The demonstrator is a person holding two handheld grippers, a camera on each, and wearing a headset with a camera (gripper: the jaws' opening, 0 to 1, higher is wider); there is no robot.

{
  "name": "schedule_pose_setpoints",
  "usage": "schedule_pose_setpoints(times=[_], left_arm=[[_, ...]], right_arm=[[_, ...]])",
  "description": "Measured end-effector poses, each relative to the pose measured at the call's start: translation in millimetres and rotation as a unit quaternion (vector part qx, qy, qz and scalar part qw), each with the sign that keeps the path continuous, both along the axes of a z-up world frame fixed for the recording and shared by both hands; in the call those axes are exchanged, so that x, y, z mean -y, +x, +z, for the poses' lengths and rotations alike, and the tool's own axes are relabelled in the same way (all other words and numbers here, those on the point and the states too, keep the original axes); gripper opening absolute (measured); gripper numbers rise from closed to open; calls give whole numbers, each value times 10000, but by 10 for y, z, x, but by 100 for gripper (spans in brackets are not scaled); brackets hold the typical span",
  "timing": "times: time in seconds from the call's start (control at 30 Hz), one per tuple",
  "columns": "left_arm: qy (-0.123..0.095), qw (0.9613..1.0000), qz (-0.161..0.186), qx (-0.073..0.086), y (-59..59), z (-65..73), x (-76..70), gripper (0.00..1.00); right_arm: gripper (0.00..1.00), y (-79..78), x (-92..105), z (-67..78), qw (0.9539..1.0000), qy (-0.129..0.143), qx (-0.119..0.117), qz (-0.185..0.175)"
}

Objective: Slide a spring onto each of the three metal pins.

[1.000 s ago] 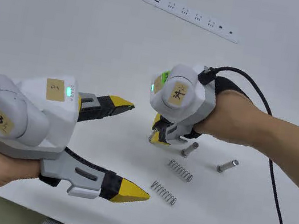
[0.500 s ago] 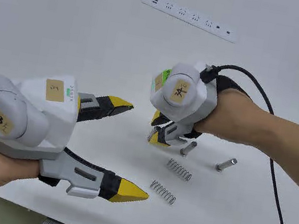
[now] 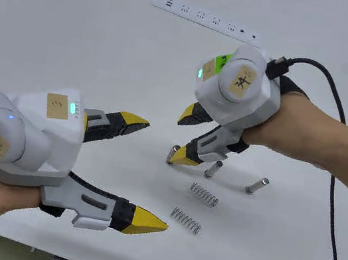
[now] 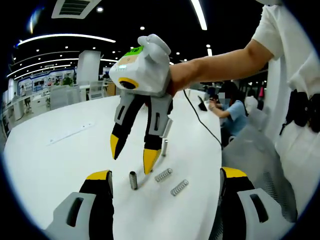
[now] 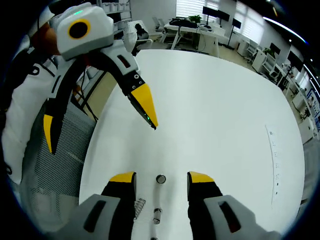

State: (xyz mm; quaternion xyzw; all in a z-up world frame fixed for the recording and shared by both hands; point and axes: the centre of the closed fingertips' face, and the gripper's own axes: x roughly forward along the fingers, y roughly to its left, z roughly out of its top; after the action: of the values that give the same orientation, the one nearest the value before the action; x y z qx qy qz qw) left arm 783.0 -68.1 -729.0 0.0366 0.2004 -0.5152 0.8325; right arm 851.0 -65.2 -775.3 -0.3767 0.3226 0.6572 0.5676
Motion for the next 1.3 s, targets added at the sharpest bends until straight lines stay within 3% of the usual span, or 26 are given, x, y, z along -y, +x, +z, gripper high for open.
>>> schedule_pose_setpoints(times=[0.13,0.33,0.63,1.0,1.3], left_arm=[[45,10000,-46,2,-23,-5,1,90],[116,9999,-114,24,-37,-15,-12,90],[296,9992,-277,70,-76,9,53,88],[600,9962,-627,109,-108,-58,157,83],[939,9904,-1009,91,-124,-207,216,76]], right_arm=[[47,-1,72,171,9992,312,-6,-230],[55,-31,287,333,9971,563,23,-504],[64,-125,659,544,9897,990,77,-1035],[78,-256,1112,617,9769,1458,39,-1561],[86,-438,1412,542,9655,1800,-80,-1882]])
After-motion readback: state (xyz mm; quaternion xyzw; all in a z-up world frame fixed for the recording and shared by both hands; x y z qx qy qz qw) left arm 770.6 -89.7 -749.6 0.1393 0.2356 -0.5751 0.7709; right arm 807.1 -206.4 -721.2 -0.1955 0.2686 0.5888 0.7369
